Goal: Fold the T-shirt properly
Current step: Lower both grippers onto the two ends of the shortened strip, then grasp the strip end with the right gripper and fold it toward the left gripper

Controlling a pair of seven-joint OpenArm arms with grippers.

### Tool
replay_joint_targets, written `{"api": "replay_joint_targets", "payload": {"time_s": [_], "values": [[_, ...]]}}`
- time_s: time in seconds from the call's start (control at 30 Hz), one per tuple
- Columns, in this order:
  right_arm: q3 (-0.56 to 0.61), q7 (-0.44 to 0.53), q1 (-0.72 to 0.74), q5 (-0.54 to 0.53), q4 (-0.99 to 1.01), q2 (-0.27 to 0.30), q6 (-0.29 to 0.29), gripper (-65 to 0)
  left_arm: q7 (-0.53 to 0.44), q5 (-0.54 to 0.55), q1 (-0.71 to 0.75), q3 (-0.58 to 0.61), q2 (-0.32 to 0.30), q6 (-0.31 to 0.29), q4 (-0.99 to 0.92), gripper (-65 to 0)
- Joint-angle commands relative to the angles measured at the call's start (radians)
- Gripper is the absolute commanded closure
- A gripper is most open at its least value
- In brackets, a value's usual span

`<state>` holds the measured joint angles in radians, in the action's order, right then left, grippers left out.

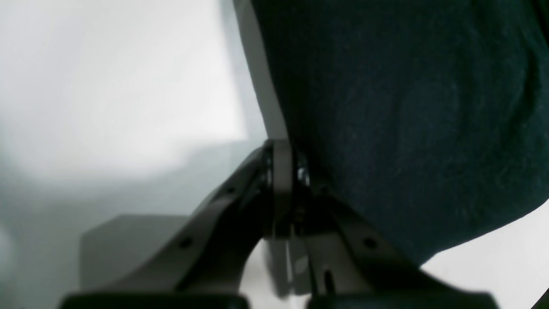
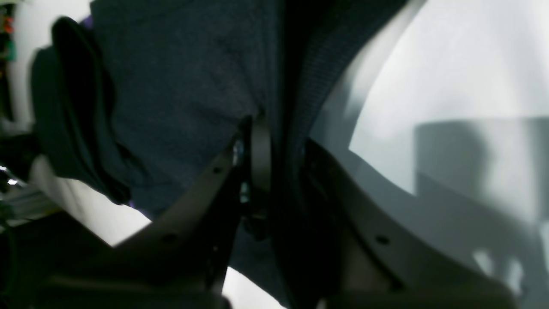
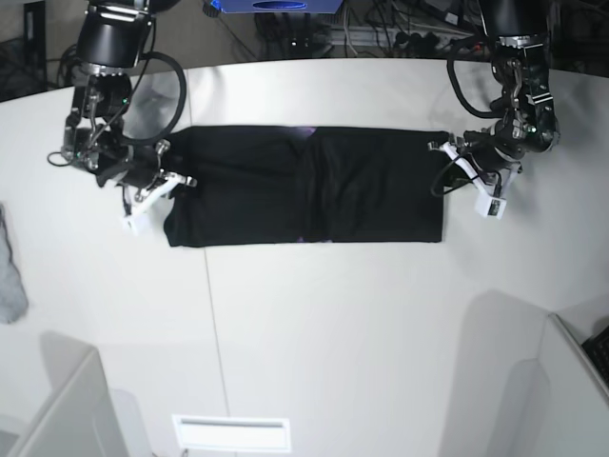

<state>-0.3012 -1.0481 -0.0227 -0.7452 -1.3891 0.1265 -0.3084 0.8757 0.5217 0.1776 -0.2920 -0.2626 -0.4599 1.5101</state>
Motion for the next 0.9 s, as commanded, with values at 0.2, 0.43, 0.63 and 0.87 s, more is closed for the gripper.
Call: {"api": "replay_joint_targets", "payload": {"time_s": [0.2, 0.43, 0.63, 0.87], "values": [[0.058, -0.004, 0.0, 0.138, -0.233, -0.029, 0.094, 0.0, 0.06, -0.042, -0.026, 0.004, -0.002, 0.006, 0.004, 0.0], [0.201, 0.001, -0.027, 0.138, -0.361, -0.051, 0.171, 0.0, 0.06, -0.042, -0.079, 0.136, -0.008, 0.006, 0.001, 0.0], [0.32, 0.004, -0.046, 0.137, -0.51, -0.06, 0.282, 0.0, 0.061, -0.042, -0.111, 0.147, -0.005, 0.006, 0.004, 0.0], [0.434, 0.006, -0.046, 0.137, -0.588, -0.063, 0.377, 0.0, 0.061, -0.042, -0.109, 0.147, -0.03, 0.006, 0.011, 0.0]]}}
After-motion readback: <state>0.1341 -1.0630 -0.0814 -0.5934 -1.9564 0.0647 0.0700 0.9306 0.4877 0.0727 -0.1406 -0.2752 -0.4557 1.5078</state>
